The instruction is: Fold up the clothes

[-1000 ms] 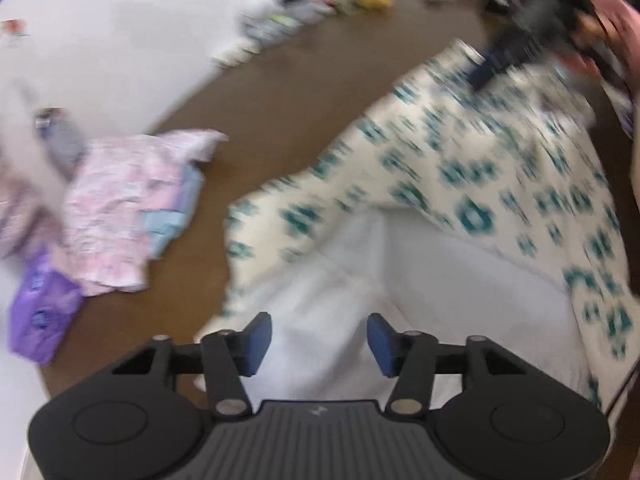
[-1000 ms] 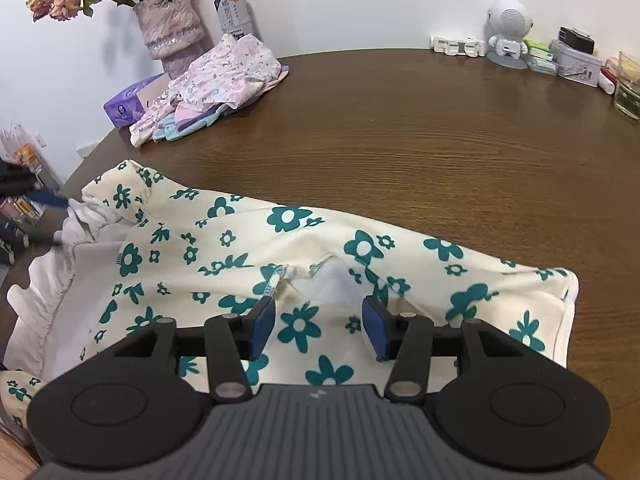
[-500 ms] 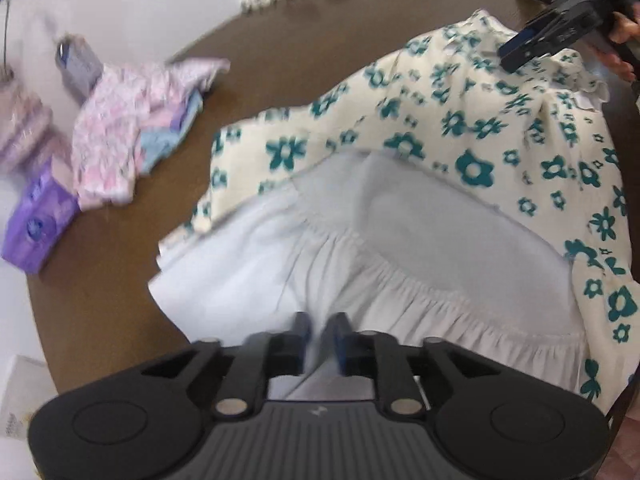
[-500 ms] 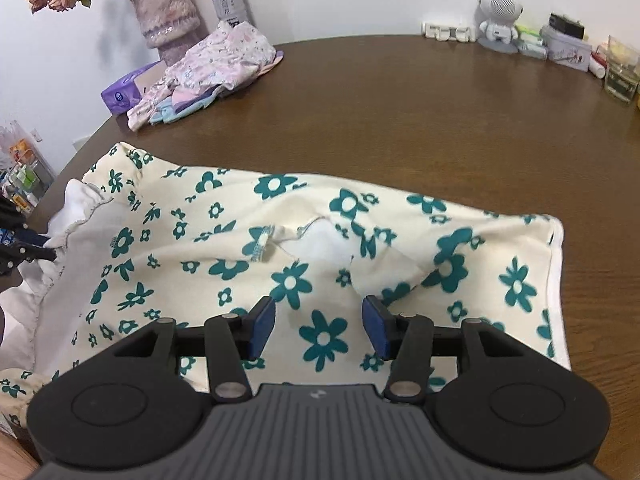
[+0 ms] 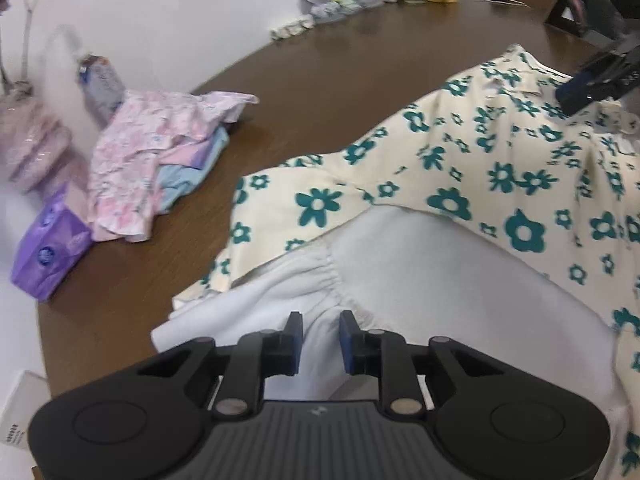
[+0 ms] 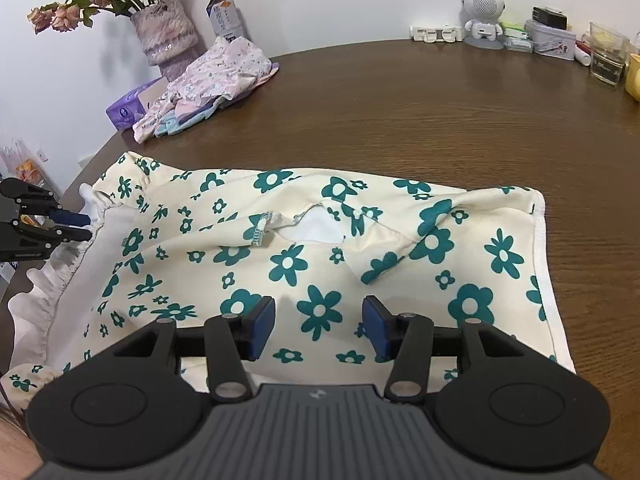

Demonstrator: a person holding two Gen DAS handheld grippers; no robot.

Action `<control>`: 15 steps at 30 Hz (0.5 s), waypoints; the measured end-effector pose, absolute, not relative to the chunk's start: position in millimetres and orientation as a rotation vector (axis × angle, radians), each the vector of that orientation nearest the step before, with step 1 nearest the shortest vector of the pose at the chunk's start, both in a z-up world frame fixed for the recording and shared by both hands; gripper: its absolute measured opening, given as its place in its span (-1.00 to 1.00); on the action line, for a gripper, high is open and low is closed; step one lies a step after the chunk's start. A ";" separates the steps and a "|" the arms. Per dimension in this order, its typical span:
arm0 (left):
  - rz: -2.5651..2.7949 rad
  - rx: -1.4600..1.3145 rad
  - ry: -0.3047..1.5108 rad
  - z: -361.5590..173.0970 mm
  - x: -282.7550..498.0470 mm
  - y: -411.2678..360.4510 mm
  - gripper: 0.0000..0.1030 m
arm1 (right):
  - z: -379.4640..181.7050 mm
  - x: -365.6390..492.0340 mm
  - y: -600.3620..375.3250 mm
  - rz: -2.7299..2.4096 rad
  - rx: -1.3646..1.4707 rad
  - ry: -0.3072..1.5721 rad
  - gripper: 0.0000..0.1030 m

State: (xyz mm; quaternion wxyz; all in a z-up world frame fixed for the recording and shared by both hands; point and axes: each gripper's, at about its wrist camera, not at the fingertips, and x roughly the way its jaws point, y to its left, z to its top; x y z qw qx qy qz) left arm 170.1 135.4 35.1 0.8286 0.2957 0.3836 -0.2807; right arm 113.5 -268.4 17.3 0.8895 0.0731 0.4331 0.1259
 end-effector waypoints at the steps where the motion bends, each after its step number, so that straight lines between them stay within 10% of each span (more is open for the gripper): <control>1: -0.578 0.619 0.802 36.1 166.9 135.4 -0.51 | 17.4 111.7 -268.4 0.266 0.155 0.895 -0.04; 15: -0.231 0.192 0.620 72.1 64.6 125.3 0.70 | 26.0 87.0 -273.6 0.303 0.165 0.814 0.20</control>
